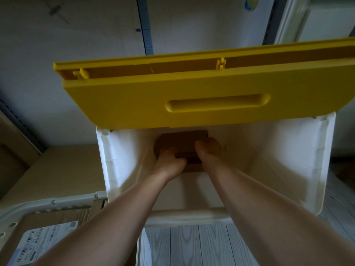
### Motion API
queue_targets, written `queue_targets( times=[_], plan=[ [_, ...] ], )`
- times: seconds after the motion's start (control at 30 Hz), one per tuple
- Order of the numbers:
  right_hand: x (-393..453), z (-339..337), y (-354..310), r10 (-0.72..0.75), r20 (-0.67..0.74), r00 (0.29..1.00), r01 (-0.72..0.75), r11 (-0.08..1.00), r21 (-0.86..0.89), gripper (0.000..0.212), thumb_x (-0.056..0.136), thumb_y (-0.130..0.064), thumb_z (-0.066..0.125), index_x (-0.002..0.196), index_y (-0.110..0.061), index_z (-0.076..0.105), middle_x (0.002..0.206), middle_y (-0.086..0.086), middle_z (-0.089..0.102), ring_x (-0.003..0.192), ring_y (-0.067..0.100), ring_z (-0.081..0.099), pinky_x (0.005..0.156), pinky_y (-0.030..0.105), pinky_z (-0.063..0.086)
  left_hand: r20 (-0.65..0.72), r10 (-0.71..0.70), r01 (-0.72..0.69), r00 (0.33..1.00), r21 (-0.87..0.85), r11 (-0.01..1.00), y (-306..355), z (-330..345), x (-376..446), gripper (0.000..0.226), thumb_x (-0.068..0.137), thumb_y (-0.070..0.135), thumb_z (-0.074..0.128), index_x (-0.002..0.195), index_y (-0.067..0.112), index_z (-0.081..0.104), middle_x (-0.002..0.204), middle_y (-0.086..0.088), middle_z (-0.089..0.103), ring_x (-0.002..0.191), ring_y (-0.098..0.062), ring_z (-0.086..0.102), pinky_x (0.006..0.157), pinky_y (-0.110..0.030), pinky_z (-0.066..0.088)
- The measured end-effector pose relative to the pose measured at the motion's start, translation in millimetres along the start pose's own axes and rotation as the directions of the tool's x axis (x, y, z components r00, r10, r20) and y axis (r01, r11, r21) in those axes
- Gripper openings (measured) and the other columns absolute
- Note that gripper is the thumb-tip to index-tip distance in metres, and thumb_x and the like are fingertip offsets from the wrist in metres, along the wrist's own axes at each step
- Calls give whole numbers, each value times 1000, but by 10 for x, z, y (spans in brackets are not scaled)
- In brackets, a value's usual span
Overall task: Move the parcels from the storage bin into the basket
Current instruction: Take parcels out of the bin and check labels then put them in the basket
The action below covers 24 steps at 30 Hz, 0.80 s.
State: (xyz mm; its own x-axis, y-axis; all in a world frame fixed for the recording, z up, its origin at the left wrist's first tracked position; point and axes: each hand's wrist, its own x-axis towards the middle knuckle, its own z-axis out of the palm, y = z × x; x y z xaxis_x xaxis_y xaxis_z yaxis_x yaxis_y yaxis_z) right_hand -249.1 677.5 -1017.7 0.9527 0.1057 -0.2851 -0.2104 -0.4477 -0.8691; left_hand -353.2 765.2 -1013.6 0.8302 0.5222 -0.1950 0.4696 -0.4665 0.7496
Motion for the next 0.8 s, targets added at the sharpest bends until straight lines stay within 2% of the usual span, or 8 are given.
queue_targets(
  times=[0.07,0.17,0.27,0.33,0.4,0.6,0.7,0.8],
  plan=[
    [22,-15,18,-11,-49,999,9,999,-50,30,92,-22,57,113,-3,67,112,18,65,110,37,59,74,37,47,-5,5,-5,1000,14,1000,-3,4,12,44,91,21,59,135,23,58,136,-6,58,122,-28,56,92,-34,49],
    [7,-108,40,-25,-92,995,23,999,-31,18,92,-17,61,95,-2,70,91,14,64,89,32,63,68,35,48,-26,27,-26,999,55,998,11,-20,-11,52,93,20,59,145,17,51,146,-7,51,133,-28,50,95,-29,45],
    [-25,-177,51,-24,-116,993,31,998,57,15,91,-14,61,98,-3,68,93,13,65,89,31,63,70,35,49,-74,138,-127,988,144,981,23,-60,-41,66,81,23,62,145,19,50,148,-7,50,139,-29,44,110,-38,43],
    [-138,-207,-5,10,-107,994,9,984,177,27,84,-23,66,100,-2,60,98,7,64,89,27,61,75,35,53,-105,212,-187,972,204,961,19,-62,-60,73,74,16,68,145,17,50,146,-10,49,137,-32,44,110,-41,41],
    [-205,-274,-38,80,-97,992,-46,948,316,50,64,-36,72,103,-6,62,102,11,69,87,29,65,76,46,62,-97,283,-248,954,276,929,21,-48,-102,77,72,14,72,145,17,48,147,-13,46,136,-37,43,110,-45,40],
    [-626,-737,-90,112,155,982,-176,847,503,36,83,-15,60,118,-9,53,111,18,57,97,35,59,48,33,55,-47,387,-332,921,425,842,146,-56,-391,83,78,28,74,151,34,37,156,-2,37,143,-33,35,114,-50,35],
    [-924,-1017,-124,92,202,975,-186,836,516,22,85,-13,55,107,-14,57,105,17,58,89,32,59,50,30,50,-26,480,-360,877,627,691,275,-127,-658,82,81,28,74,151,42,32,154,7,38,144,-25,31,113,-51,28],
    [-1267,-1273,-112,31,236,971,-147,858,492,12,85,-10,51,95,-13,57,95,13,57,84,29,55,59,33,44,77,504,-410,860,692,594,378,-213,-881,90,81,33,76,155,40,25,158,8,32,147,-22,25,118,-49,26]
  ],
)
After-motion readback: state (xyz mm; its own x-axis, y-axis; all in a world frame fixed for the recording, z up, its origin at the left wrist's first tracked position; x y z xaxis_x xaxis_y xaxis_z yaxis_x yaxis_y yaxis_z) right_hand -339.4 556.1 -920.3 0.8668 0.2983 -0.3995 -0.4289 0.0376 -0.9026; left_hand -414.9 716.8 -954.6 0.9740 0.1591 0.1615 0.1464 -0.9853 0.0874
